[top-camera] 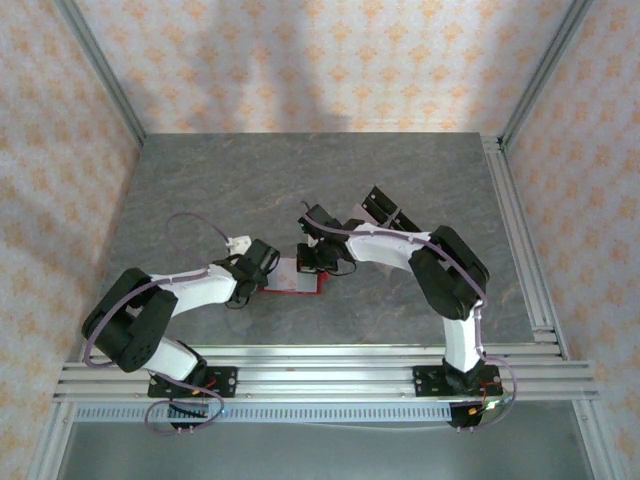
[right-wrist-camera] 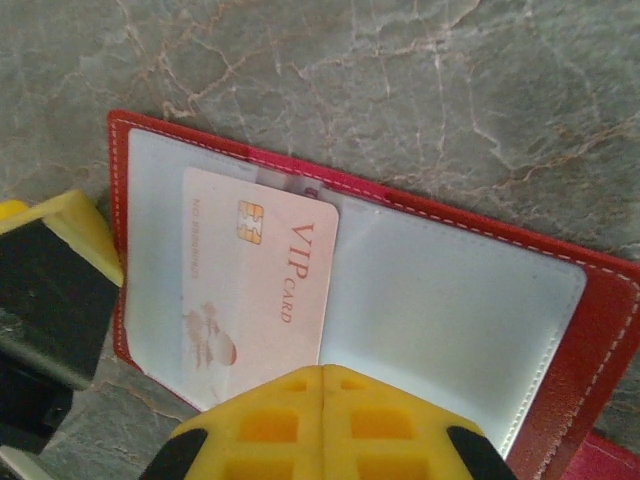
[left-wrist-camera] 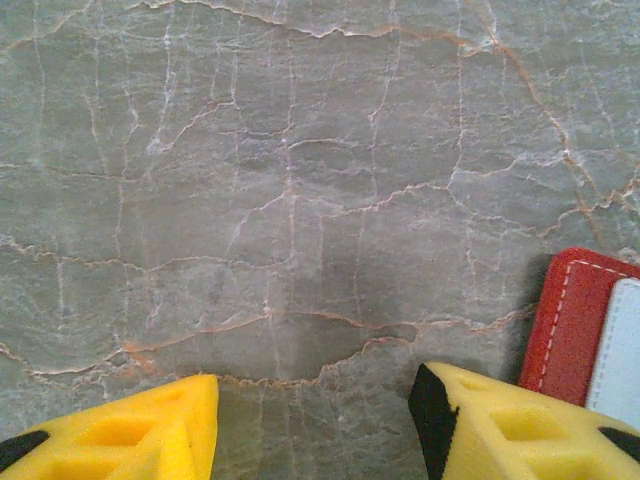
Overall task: Put the credit cards into the card holder
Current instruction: Insert the credit card into the card slot.
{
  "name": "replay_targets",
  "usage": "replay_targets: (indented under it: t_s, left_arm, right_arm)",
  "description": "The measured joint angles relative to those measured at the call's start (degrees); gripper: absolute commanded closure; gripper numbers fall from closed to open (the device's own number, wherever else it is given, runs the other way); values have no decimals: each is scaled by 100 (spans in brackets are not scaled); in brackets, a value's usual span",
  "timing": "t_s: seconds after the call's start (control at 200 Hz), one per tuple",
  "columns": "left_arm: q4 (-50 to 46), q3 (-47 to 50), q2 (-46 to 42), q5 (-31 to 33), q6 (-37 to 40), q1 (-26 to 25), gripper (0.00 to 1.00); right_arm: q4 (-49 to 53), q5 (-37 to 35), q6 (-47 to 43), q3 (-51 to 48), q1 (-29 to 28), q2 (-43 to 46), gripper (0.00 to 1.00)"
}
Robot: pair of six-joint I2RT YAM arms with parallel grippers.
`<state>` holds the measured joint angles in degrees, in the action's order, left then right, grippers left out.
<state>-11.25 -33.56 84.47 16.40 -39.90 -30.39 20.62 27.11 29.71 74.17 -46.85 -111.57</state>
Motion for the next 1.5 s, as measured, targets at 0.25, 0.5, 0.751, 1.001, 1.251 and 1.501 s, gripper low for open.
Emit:
replay_targets:
  t_s: [0.25,0.5,0.751,1.001,1.251,1.501]
  left_arm:
    - [42,24,2,13,-22,0,45]
    - [61,31,2,15,-44,-2,45]
    - [85,44,7,59,-61,-37,45]
    - [131,68,7,63,-61,-39,45]
    - [146,79,7,98,-61,-66,45]
    - [175,101,7,107,-61,-66,46]
  right_arm:
    - [0,4,0,48,-42,-199,100]
    - [0,31,2,175,-98,-256,100]
    - [0,131,4,402,-138,-490,100]
    - [0,280,22,645,-199,-658,100]
    - [-2,262,24,675,-236,-647,100]
    - [0,48,26,439,-236,-295,100]
